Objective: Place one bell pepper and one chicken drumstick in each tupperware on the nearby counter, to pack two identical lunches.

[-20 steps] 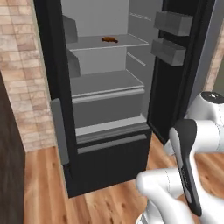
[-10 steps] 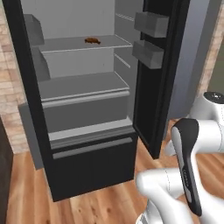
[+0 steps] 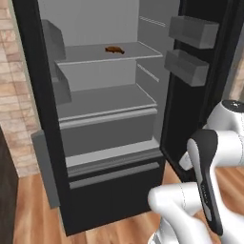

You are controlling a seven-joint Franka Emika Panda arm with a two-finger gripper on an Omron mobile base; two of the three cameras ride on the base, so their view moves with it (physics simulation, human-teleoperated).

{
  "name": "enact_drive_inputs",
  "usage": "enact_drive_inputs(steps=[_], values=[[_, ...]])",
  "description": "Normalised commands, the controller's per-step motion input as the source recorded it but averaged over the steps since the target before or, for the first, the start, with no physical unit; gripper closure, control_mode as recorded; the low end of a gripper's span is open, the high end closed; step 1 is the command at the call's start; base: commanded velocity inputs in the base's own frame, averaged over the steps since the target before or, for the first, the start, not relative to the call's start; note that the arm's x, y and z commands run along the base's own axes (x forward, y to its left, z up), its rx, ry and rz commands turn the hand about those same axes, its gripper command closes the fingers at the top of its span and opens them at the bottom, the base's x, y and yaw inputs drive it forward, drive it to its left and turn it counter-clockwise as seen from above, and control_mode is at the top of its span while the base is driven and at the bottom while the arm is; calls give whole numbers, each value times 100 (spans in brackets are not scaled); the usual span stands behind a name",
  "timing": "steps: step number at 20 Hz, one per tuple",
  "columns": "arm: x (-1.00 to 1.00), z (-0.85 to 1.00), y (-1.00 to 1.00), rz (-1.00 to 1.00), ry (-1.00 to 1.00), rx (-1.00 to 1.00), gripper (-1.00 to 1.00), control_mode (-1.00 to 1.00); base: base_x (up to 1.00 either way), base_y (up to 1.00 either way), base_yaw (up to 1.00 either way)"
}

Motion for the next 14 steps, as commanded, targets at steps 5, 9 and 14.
enact_drive_inputs(steps=[5, 9, 14], values=[[0, 0, 0, 0, 0, 0, -100, 100, 42, 61, -2], [0, 0, 0, 0, 0, 0, -100, 100, 42, 24, -4], [0, 0, 0, 0, 0, 0, -100, 100, 32, -8, -2]])
